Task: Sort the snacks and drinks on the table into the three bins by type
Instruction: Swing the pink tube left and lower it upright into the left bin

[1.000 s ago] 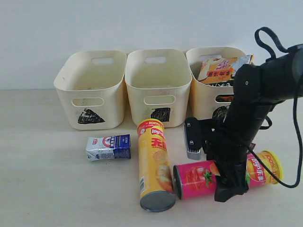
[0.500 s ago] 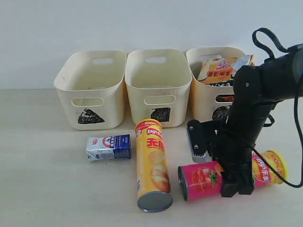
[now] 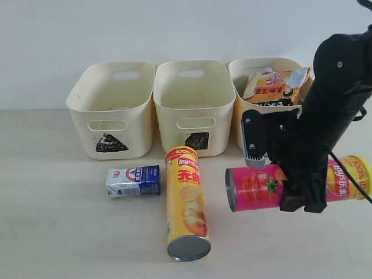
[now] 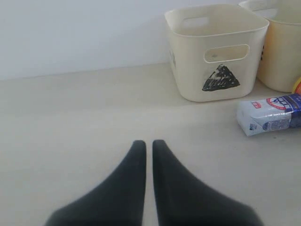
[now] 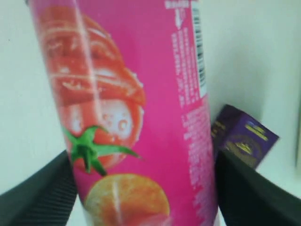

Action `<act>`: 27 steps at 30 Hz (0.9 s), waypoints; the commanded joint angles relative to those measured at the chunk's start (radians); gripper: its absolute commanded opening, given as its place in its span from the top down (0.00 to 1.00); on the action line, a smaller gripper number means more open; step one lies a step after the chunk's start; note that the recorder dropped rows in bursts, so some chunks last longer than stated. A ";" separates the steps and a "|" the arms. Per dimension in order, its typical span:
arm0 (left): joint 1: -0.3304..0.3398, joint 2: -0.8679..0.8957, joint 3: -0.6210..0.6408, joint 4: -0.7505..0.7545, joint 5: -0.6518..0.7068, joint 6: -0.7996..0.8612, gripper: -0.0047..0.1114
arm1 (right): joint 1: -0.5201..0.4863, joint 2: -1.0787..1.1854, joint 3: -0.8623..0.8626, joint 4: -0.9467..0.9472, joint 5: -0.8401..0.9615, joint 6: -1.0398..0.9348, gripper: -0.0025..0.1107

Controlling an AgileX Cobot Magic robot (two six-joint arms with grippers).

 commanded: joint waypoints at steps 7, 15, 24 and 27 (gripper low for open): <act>0.002 -0.003 0.004 0.001 -0.013 -0.008 0.92 | 0.002 -0.051 -0.176 0.082 0.031 0.617 0.98; 0.002 -0.003 0.004 0.001 -0.013 -0.008 0.92 | 0.187 -0.025 -0.251 0.523 -0.072 0.597 0.98; 0.002 -0.003 0.004 0.001 -0.013 -0.008 0.92 | 0.361 0.043 -0.251 0.546 -0.659 0.607 0.98; 0.002 -0.003 0.004 0.001 -0.013 -0.008 0.92 | 0.382 0.068 -0.251 0.546 -0.838 0.611 0.98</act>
